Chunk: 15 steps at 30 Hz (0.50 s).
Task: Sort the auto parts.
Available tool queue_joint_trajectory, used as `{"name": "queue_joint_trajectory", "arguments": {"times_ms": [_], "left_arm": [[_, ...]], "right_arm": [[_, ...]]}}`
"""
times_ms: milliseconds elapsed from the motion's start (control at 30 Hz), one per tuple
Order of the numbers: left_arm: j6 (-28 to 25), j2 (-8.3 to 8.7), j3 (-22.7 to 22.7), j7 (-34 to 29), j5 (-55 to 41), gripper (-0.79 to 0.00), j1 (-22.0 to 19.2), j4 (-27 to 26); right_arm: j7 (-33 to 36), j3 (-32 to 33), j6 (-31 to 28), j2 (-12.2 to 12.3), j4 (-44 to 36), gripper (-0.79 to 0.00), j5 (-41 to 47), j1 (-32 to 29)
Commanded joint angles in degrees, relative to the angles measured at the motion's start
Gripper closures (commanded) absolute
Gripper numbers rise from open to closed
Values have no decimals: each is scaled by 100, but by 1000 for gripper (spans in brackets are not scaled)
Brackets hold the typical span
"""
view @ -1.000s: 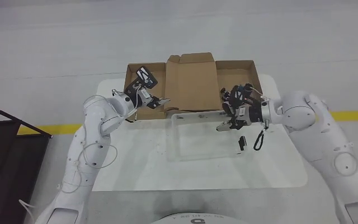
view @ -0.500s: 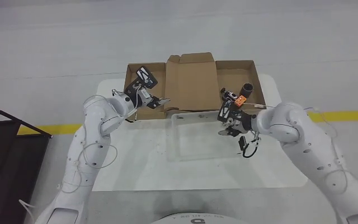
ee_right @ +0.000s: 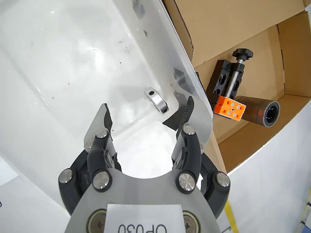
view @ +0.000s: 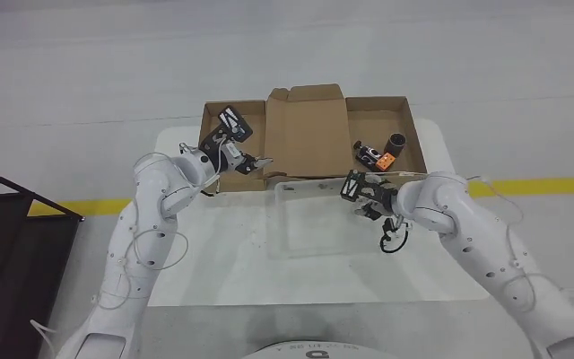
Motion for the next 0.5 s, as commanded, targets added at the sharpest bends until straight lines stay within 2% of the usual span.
{"name": "queue_joint_trajectory", "arguments": {"times_ms": [0, 133, 200, 267, 467], "left_arm": [[0, 0, 0, 0, 0, -785, 0, 0], [0, 0, 0, 0, 0, -785, 0, 0], [0, 0, 0, 0, 0, -785, 0, 0], [0, 0, 0, 0, 0, -785, 0, 0], [0, 0, 0, 0, 0, -785, 0, 0]], "right_arm": [[55, -92, -31, -23, 71, -582, -25, 63], [126, -292, -63, -83, 215, -563, -52, 222], [161, -390, -54, -113, 265, -529, -96, 295], [191, -477, -42, -142, 308, -388, -133, 360], [311, -698, 228, -224, 429, -385, -509, 527]]}}
